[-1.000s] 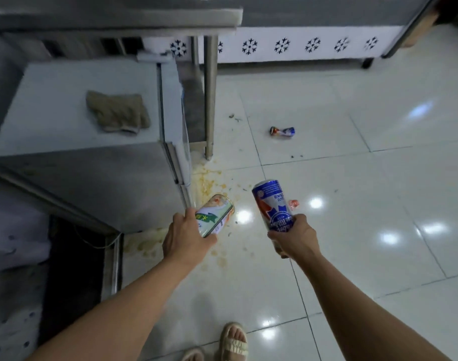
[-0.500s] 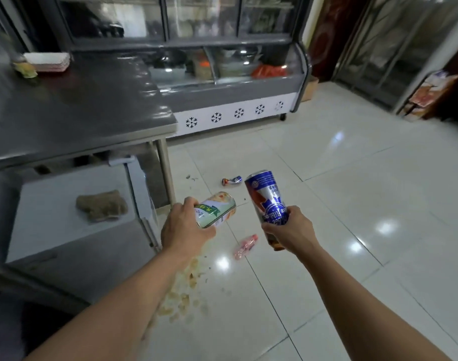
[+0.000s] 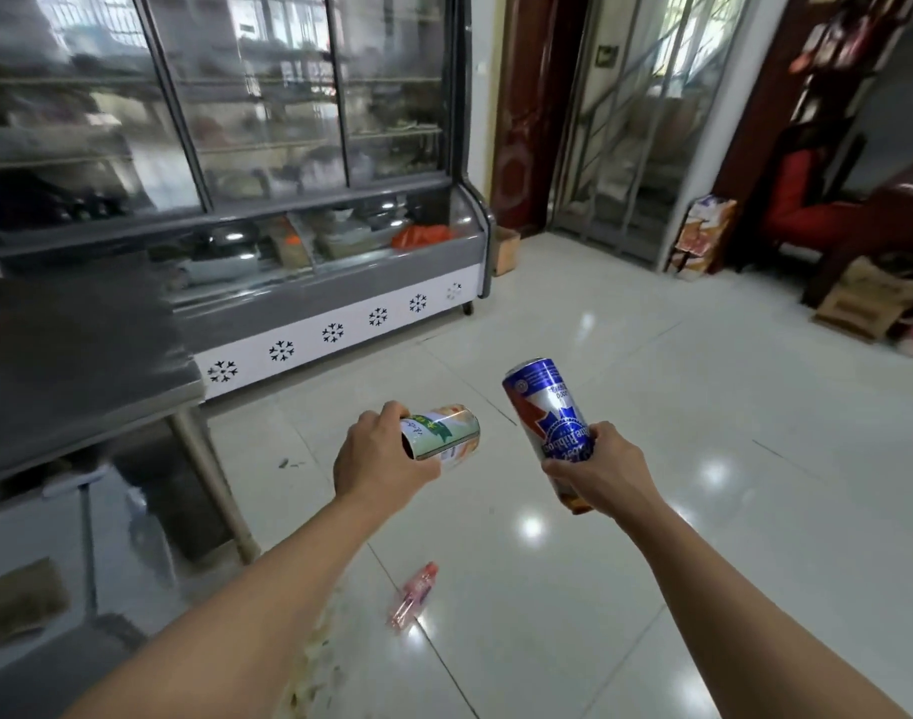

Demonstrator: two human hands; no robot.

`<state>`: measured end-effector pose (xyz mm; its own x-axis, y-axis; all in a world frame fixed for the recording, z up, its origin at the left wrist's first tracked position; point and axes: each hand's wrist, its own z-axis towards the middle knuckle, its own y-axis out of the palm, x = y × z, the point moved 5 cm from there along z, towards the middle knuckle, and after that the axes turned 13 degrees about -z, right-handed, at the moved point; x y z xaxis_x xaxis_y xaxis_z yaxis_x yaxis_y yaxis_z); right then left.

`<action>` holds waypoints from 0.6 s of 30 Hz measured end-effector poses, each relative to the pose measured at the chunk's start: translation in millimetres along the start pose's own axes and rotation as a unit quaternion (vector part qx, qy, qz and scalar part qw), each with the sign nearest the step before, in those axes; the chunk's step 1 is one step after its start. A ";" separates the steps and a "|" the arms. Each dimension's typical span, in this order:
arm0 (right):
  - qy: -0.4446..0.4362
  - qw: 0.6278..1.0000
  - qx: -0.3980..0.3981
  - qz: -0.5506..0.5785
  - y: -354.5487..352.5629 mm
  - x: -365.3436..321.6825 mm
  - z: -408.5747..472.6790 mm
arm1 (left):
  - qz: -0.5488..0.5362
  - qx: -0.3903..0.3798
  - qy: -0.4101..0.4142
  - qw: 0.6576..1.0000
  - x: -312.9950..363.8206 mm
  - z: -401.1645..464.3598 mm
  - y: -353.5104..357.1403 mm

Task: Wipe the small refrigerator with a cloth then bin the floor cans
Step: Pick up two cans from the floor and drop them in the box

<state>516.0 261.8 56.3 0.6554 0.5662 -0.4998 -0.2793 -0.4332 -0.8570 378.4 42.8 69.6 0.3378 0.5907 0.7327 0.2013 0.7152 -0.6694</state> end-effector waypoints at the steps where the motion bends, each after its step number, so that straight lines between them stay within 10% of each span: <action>1: -0.001 1.000 0.006 0.001 -13.6 10.6 13.1 | 0.000 -0.002 0.004 1.000 15.0 7.3 13.1; 18: 0.021 0.999 0.033 0.027 -137.7 128.3 218.7 | -0.018 -0.038 0.064 0.997 189.5 155.4 187.8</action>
<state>485.0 547.4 82.7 0.6668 0.5133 -0.5402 -0.3589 -0.4141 -0.8365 337.3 347.2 101.8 0.4432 0.5092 0.7378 0.2831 0.7014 -0.6541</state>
